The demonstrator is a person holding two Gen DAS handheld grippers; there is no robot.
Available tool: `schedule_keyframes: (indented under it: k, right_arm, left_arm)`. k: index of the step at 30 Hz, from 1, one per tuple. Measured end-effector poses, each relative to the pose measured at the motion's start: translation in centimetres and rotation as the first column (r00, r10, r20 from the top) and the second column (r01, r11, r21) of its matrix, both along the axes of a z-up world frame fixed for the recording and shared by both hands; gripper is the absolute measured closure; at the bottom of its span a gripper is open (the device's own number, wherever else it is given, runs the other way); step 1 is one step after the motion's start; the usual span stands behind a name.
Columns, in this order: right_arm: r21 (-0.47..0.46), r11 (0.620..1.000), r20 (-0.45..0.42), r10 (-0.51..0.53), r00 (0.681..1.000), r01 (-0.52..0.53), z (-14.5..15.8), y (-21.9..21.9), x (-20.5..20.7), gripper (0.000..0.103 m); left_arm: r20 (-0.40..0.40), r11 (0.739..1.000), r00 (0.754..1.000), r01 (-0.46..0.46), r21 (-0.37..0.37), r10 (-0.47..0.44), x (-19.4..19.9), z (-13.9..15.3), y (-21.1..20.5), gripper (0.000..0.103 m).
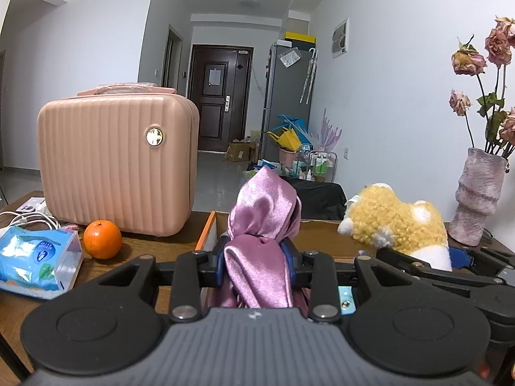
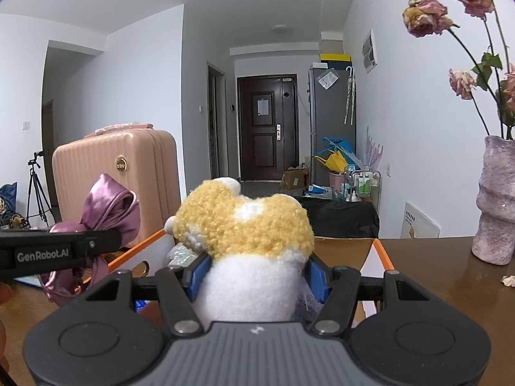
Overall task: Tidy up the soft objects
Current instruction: 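Carry the scrunchie and plush toy with both tools over the box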
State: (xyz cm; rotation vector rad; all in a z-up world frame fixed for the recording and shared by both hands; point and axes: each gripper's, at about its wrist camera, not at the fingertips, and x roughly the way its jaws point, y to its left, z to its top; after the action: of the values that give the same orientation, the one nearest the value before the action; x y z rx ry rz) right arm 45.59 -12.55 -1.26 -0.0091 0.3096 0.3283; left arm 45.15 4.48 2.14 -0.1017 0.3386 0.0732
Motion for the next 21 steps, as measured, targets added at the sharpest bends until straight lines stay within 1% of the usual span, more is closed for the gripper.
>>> schedule_keyframes:
  k: [8,21]
  right_arm:
    - [-0.022,1.000,-0.014,-0.007,1.000,0.007,-0.2,0.9,2.1,0.042]
    - [-0.047,0.999,-0.036,-0.010,0.999,0.008,-0.4,2.1,5.1,0.042]
  left_arm:
    - [-0.014,1.000,1.000,0.001,0.005,-0.001,2.4,-0.3,0.2,0.069]
    - [-0.022,1.000,1.000,0.005,0.015,-0.004,5.1,-0.7,0.5,0.069]
